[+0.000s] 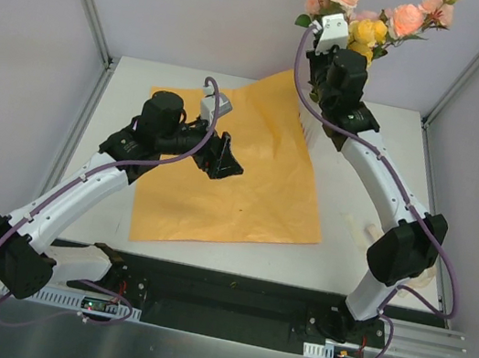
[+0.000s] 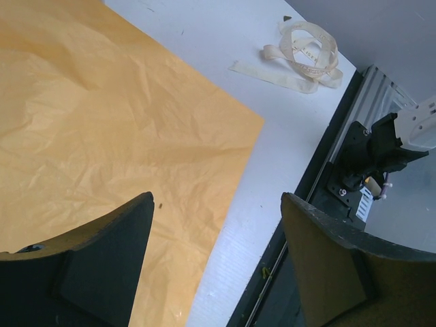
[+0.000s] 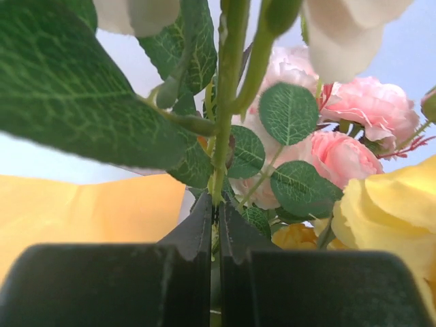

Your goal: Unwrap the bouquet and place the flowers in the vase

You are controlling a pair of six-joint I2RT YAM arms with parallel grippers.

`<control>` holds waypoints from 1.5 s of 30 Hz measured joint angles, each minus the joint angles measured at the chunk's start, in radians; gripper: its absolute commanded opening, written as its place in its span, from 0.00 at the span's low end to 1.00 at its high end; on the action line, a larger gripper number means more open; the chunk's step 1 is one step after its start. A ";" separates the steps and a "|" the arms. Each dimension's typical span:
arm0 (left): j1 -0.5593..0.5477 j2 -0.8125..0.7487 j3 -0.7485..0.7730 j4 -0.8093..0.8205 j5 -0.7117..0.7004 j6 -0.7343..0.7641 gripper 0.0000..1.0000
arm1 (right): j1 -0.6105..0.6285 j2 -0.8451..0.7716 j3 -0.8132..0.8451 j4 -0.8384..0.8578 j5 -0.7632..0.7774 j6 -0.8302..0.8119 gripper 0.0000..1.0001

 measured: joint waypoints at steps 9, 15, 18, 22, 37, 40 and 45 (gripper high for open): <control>0.000 0.000 0.003 0.000 0.018 -0.006 0.74 | -0.018 0.000 -0.024 0.009 0.018 0.034 0.01; 0.000 0.002 0.004 0.000 0.019 -0.008 0.74 | -0.022 0.002 -0.049 0.009 0.018 0.048 0.00; 0.000 0.006 0.005 0.000 0.020 -0.008 0.74 | -0.025 0.010 -0.051 0.009 0.020 0.056 0.00; 0.000 0.008 0.005 0.000 0.022 -0.008 0.74 | -0.031 0.019 -0.060 0.009 0.022 0.063 0.00; 0.000 0.008 0.005 0.000 0.024 -0.010 0.74 | -0.035 0.044 -0.089 -0.002 0.031 0.088 0.29; 0.000 0.009 0.005 0.000 0.025 -0.011 0.74 | -0.034 0.043 -0.089 -0.025 0.031 0.106 0.42; 0.000 0.010 0.005 0.000 0.026 -0.013 0.74 | -0.027 0.034 -0.089 -0.096 0.027 0.137 0.59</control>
